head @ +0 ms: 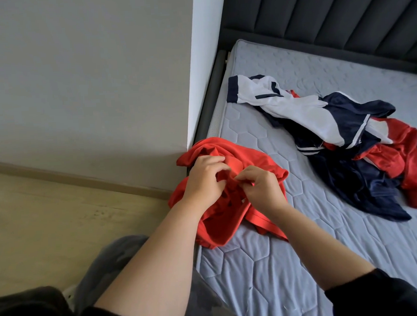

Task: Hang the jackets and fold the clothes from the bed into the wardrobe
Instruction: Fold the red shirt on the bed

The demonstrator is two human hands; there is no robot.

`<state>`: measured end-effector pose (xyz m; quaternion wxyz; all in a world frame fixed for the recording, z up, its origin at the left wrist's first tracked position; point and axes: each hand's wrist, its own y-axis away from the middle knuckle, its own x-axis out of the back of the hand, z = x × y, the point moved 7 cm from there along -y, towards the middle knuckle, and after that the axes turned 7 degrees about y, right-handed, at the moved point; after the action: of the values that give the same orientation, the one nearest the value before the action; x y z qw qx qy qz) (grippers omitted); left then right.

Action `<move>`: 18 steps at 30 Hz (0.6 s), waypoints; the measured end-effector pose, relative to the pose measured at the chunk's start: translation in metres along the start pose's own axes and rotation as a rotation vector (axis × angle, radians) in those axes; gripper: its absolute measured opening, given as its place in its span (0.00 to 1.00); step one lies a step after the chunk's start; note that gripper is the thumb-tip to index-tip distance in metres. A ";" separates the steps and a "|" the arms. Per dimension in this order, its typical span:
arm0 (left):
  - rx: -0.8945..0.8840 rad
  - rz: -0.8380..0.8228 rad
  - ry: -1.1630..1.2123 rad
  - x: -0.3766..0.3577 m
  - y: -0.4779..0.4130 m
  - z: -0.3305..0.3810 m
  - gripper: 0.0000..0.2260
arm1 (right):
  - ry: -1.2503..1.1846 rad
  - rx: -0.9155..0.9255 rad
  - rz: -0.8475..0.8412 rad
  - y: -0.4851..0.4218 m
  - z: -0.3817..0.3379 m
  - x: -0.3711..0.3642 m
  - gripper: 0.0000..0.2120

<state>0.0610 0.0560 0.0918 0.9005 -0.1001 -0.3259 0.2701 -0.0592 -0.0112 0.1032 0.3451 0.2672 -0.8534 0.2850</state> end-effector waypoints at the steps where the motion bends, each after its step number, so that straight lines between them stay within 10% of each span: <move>1: -0.005 -0.013 -0.013 -0.002 0.000 0.000 0.13 | 0.012 0.021 0.002 0.002 -0.002 0.001 0.12; 18: 0.168 0.189 -0.105 0.026 0.002 0.001 0.04 | 0.209 -0.203 0.095 0.023 0.028 -0.010 0.01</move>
<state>0.0760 0.0723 0.1057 0.8580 -0.0404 -0.3377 0.3849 -0.0801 -0.0119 0.0720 0.4434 0.1589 -0.8490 0.2395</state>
